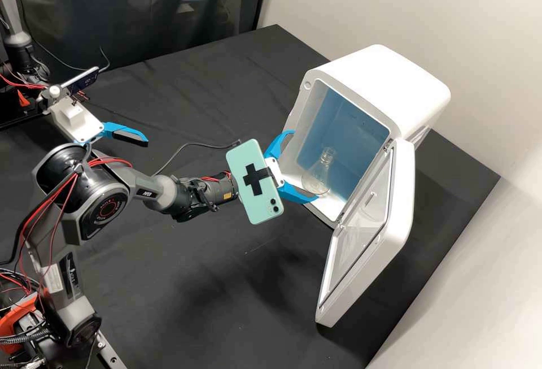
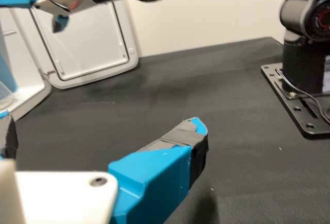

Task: Place the flask in the incubator

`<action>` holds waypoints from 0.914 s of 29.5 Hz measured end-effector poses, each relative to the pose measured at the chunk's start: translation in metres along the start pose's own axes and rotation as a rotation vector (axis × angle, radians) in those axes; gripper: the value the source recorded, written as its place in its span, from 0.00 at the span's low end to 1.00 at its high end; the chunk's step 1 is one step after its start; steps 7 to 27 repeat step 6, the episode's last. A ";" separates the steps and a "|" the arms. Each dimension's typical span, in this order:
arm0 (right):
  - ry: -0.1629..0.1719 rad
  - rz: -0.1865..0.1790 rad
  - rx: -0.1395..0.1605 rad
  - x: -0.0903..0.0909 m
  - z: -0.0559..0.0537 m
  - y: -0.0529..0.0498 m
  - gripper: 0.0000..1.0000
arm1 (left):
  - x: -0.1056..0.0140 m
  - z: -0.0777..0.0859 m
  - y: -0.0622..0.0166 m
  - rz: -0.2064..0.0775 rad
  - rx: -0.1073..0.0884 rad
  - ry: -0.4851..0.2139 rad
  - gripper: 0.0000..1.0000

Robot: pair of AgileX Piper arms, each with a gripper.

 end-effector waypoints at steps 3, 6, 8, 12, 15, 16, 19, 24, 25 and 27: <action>0.000 0.000 0.000 0.000 0.000 0.000 1.00 | -0.001 -0.001 0.0017 0.010 -0.017 0.014 1.00; 0.000 0.000 0.000 0.000 0.000 0.000 1.00 | -0.001 -0.002 0.0020 0.013 -0.030 0.027 1.00; 0.000 0.000 0.000 0.000 0.000 0.000 1.00 | -0.001 -0.002 0.0020 0.013 -0.030 0.027 1.00; 0.000 0.000 0.000 0.000 0.000 0.000 1.00 | -0.001 -0.002 0.0020 0.013 -0.030 0.027 1.00; 0.000 0.000 0.000 0.000 0.000 0.000 1.00 | -0.001 -0.002 0.0020 0.013 -0.030 0.027 1.00; 0.000 0.000 0.000 0.000 0.000 0.000 1.00 | -0.001 -0.002 0.0020 0.013 -0.030 0.027 1.00; 0.000 0.000 0.000 0.000 0.000 0.000 1.00 | -0.001 -0.002 0.0020 0.013 -0.030 0.027 1.00; 0.000 0.000 0.000 0.000 0.000 0.000 1.00 | -0.001 -0.002 0.0020 0.013 -0.030 0.027 1.00; 0.000 0.000 0.000 0.000 0.000 0.000 1.00 | -0.001 -0.002 0.0020 0.013 -0.030 0.027 1.00; 0.000 0.000 0.000 0.000 0.000 0.000 1.00 | -0.001 -0.002 0.0020 0.013 -0.030 0.027 1.00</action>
